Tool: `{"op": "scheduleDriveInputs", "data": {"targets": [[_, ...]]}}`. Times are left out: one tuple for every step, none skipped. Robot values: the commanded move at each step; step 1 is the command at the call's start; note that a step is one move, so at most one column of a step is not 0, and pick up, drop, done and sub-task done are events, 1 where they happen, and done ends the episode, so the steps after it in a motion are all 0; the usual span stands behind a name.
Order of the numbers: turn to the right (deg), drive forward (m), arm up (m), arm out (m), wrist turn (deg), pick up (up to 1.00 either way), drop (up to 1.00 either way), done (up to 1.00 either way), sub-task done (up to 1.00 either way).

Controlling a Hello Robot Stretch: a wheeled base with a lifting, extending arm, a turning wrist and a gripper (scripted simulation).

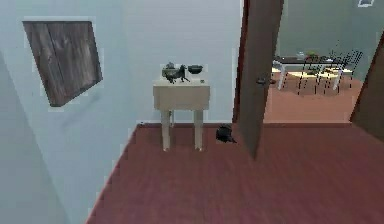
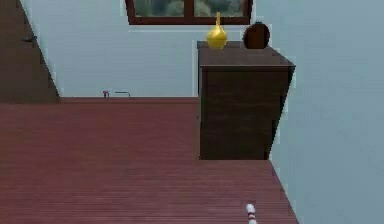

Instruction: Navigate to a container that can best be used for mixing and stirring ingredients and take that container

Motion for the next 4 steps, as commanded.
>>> {"op": "scheduleDriveInputs", "data": {"targets": [[0.0, 1.00, 0.00, 0.00, 0.0, 0.00, 0.00, 0.00, 0.00], [0.0, 0.30, 0.00, 0.00, 0.0, 0.00, 0.00, 0.00, 0.00], [-45.0, 0.00, 0.00, 0.00, 0.0, 0.00, 0.00, 0.00, 0.00], [-39.0, 0.00, 0.00, 0.00, 0.0, 0.00, 0.00, 0.00, 0.00]]}}
